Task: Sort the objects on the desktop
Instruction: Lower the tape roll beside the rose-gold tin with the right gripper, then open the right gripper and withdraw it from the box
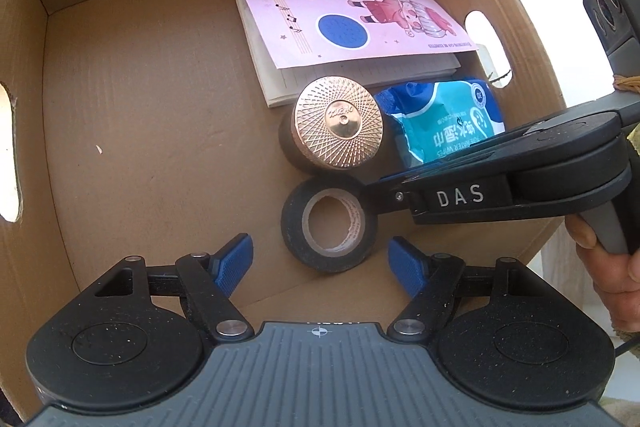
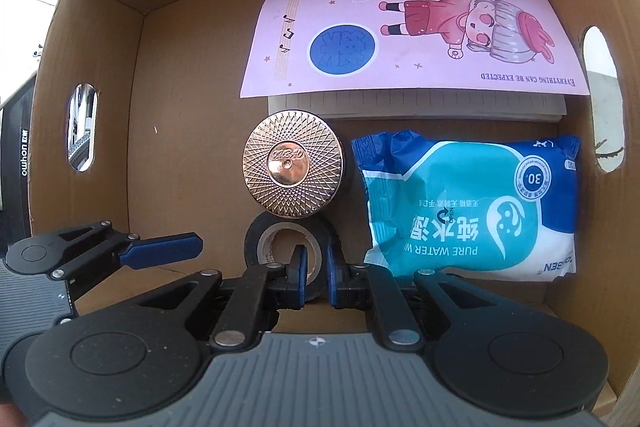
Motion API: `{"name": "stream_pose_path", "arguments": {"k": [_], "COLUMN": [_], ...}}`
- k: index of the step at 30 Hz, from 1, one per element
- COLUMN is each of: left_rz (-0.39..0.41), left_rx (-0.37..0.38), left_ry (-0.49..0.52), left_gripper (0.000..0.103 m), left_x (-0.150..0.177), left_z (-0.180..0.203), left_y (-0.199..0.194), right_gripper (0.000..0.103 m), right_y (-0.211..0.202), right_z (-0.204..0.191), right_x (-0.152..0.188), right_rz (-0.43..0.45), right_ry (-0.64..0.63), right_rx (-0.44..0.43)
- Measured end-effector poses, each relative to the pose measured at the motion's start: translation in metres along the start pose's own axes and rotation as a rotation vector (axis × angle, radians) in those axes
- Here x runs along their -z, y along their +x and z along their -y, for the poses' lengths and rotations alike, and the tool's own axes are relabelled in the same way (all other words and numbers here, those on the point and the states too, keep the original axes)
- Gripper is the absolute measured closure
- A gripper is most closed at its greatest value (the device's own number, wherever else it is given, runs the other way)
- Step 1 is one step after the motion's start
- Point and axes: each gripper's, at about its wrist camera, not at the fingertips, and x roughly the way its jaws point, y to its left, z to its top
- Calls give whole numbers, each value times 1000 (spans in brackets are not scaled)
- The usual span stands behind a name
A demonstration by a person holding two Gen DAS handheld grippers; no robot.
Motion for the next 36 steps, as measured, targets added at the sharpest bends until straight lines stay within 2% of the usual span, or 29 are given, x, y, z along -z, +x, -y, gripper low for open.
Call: {"name": "stream_pose_path", "arguments": {"k": [6,13,16,31,36], "left_rz": [-13,-80,-102,-100,-68], "left_rx": [58,102,111,88,21], "left_ry": [-36,-58,-80,-116,-152], "left_gripper": [29,29,29,27,22], "left_x": [-1,-8,-12,-15,-12], "left_z": [-8,-6,-6,6,7], "left_y": [4,25,36,45,39], "right_gripper": [90,90,90,90,89], "right_y": [-24,-43,-49,-67,-86], "right_z": [12,33,29,50,48], "right_x": [12,23,19,33,22], "right_rz": [42,79,99,157,248], "right_ry": [41,98,124,145,65], "right_rx": [-13,-3,-5,-17,12]}}
